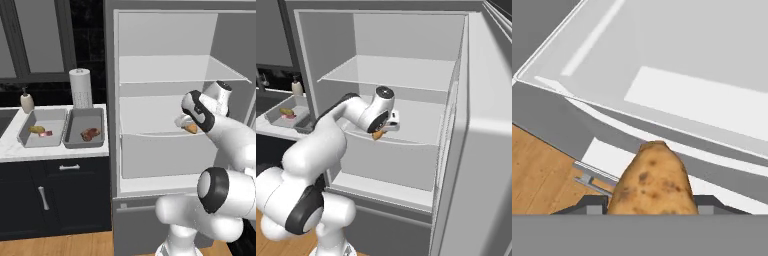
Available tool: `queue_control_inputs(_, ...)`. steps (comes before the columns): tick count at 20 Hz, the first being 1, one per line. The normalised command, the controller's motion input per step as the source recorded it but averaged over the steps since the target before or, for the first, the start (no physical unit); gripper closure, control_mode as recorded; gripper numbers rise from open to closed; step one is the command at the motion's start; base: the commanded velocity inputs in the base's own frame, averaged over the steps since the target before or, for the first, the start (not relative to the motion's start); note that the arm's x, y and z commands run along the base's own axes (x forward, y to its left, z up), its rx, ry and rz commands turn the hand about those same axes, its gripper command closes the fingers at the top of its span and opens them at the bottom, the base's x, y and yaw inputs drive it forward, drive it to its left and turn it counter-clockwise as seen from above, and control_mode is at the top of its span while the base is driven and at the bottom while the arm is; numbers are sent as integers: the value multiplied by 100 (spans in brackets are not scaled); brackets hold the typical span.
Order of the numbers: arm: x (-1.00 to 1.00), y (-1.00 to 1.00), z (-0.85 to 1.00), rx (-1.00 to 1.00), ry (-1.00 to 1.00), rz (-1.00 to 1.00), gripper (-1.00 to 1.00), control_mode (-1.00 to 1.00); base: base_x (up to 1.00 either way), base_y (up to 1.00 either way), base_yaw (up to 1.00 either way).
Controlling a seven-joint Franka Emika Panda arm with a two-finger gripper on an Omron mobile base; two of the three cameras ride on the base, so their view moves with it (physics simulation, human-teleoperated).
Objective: Place one potato and one steak in each tupperware on the nearby counter, to pack two identical lunches.
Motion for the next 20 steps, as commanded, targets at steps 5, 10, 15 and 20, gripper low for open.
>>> queue_control_inputs(5,-100,36,47,-20,1,6,100,-100,0,0,0)
queue_control_inputs(10,-100,54,25,-8,-1,-9,100,-100,0,0,0)
queue_control_inputs(15,-94,51,0,0,-12,-23,100,-100,0,0,0)
queue_control_inputs(20,-56,26,8,0,-13,-20,100,-100,0,0,0)
